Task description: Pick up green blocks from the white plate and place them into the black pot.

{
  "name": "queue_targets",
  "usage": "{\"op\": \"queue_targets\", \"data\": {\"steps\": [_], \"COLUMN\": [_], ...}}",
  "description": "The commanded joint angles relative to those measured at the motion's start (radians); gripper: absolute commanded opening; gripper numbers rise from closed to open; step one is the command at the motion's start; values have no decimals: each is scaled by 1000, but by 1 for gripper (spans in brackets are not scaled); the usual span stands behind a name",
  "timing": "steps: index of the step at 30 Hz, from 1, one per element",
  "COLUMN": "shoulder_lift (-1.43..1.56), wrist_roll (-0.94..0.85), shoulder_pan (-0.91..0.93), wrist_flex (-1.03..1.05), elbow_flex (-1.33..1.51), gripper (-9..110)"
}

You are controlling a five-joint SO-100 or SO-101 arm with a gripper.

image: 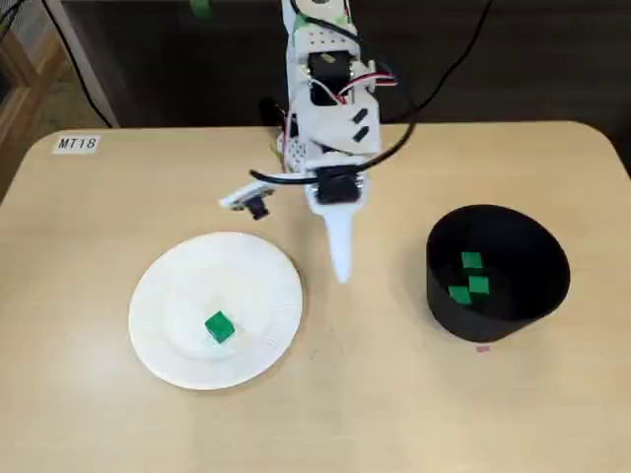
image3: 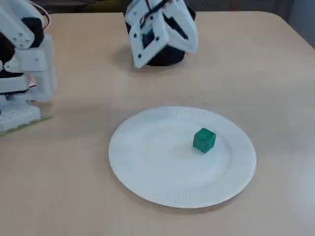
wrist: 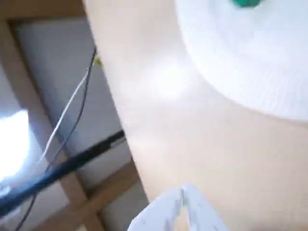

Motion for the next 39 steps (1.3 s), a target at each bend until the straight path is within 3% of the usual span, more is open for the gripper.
{"op": "queue_targets", "data": {"steps": [1, 5, 14, 20, 26, 35, 39], "shoulder_lift": [-138, -308, -480, -609, -640, -781, -848], "wrist_roll": [34, 17, 75, 51, 60, 107, 130], "shoulder_pan": [101, 190, 291, 282, 295, 290, 298], "wrist_flex": [124, 321, 387, 416, 410, 420, 419], "elbow_flex": [-149, -347, -442, -537, -560, -684, -741], "gripper": [-2, -2, -2, 19, 26, 27, 12]}}
